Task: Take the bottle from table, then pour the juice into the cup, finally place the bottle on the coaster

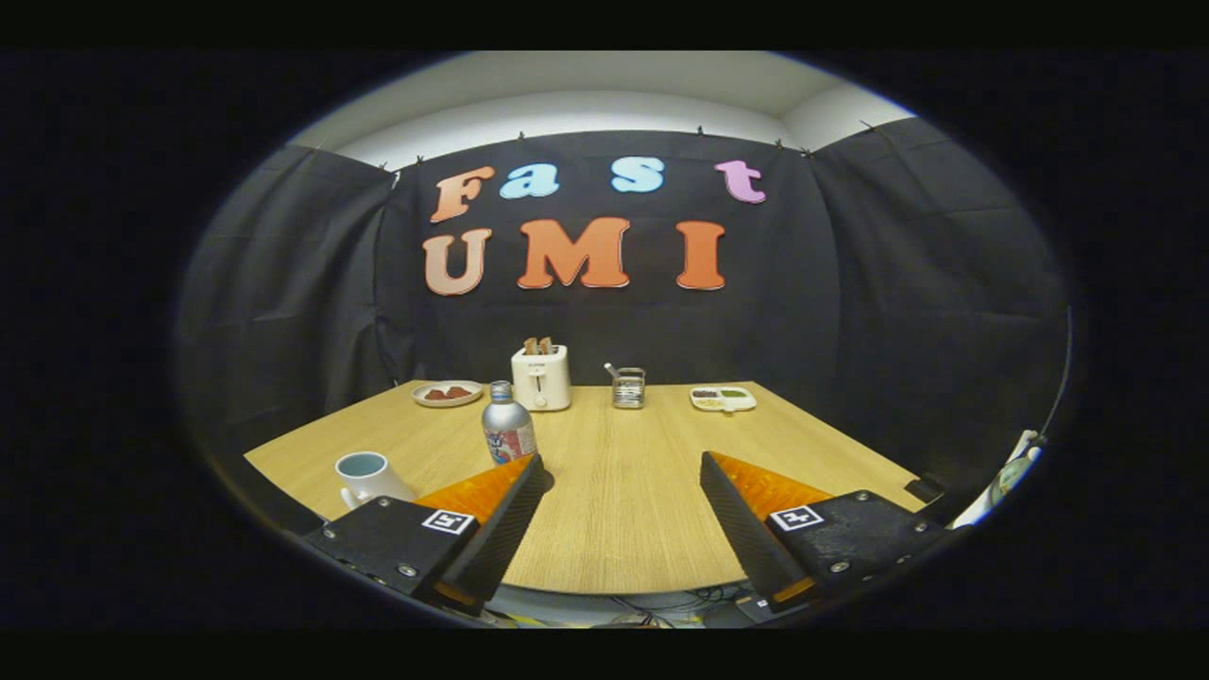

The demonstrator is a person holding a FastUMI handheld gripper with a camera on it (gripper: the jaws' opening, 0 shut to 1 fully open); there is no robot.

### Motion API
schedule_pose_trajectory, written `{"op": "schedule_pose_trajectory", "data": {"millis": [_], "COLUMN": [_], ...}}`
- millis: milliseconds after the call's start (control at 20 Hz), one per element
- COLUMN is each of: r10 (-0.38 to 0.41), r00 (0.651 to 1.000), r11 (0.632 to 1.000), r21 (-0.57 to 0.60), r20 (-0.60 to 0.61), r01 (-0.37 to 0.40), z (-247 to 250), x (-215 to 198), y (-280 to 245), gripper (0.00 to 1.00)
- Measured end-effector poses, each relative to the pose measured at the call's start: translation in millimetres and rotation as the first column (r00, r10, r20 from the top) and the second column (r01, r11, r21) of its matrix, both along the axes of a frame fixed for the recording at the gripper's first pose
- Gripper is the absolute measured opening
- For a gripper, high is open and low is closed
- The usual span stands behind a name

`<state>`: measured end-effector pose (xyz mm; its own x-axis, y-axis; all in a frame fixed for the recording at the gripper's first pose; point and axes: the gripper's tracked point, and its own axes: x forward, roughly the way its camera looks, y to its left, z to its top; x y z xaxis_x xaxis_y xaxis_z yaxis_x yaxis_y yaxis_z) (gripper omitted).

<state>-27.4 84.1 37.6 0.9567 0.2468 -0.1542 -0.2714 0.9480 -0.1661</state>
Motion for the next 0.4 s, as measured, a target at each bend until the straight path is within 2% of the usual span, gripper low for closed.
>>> {"op": "schedule_pose_trajectory", "data": {"millis": [150, 400], "r10": [-0.017, -0.012], "r00": [0.999, 0.999], "r11": [0.999, 1.0], "r21": [-0.027, -0.023], "r20": [0.038, 0.037], "r01": [0.018, 0.013], "z": [8.9, 3.0], "x": [-6.8, -10.3], "y": [-10.8, -15.3], "gripper": [0.98, 0.98]}}
